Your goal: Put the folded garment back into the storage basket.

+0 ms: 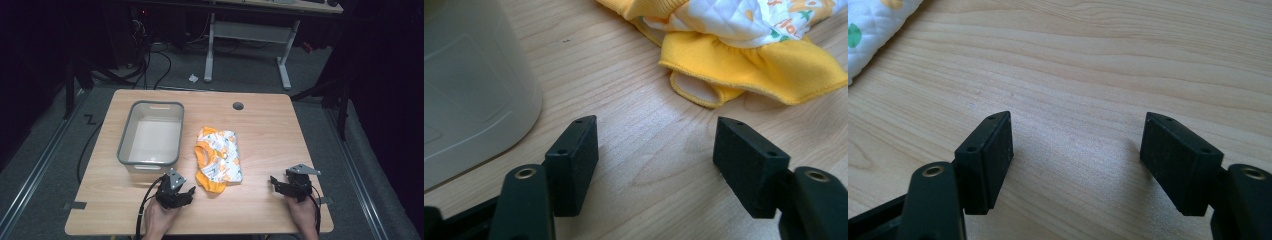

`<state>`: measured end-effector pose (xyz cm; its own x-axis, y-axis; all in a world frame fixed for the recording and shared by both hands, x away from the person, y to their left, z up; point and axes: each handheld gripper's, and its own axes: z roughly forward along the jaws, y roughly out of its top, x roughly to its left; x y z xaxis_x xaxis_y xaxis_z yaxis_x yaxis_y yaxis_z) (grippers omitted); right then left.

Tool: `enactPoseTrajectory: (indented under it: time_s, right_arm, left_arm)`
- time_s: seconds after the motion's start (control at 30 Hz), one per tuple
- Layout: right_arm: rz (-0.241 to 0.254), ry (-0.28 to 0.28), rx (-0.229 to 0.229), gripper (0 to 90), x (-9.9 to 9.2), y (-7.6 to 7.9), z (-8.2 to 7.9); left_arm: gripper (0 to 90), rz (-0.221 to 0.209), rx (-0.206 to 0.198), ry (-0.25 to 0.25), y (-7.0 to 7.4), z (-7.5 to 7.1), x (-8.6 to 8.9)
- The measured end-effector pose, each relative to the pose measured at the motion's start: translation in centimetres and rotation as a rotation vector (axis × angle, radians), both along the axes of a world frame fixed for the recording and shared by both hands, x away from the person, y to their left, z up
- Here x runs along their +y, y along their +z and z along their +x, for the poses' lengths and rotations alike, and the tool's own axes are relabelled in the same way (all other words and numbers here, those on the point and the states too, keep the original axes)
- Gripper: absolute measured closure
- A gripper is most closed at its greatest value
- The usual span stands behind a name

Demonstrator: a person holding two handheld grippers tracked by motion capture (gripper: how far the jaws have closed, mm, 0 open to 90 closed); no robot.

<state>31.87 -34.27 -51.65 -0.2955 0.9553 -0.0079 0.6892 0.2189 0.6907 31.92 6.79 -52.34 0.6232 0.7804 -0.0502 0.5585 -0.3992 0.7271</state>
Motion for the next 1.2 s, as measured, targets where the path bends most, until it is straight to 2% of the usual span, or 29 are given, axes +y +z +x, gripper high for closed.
enactPoseTrajectory:
  time_s: [0.17, 0.27, 0.4, 0.57, 0.83, 1.2]
  right_arm:
    - [0.0, 0.0, 0.0, 29.7, 0.0, 0.0, 0.0]
    - [0.0, 0.0, 0.0, 29.7, 0.0, 0.0, 0.0]
    - [0.0, 0.0, 0.0, 29.7, 0.0, 0.0, 0.0]
    - [-0.001, 0.0, 0.0, 29.7, 0.0, 0.0, 0.0]
    - [0.0, 0.0, 0.0, 29.7, 0.0, 0.0, 0.0]
    - [0.0, 0.0, 0.001, 29.6, 0.0, 0.0, -0.1]
  left_arm:
    - [33.4, 0.006, -0.004, 0.005, 0.0, 0.0, -0.2]
    - [37.1, -0.001, 0.001, 0.001, 0.1, -0.2, -0.3]
    - [37.0, -0.004, 0.003, -0.019, 0.2, -0.4, -0.7]
    - [36.1, -0.014, -0.017, -0.033, 0.9, -0.5, -1.1]
    - [32.9, -0.004, -0.042, -0.068, 2.0, -0.4, -1.5]
    - [31.5, -0.042, -0.045, -0.097, 3.0, -0.1, -2.6]
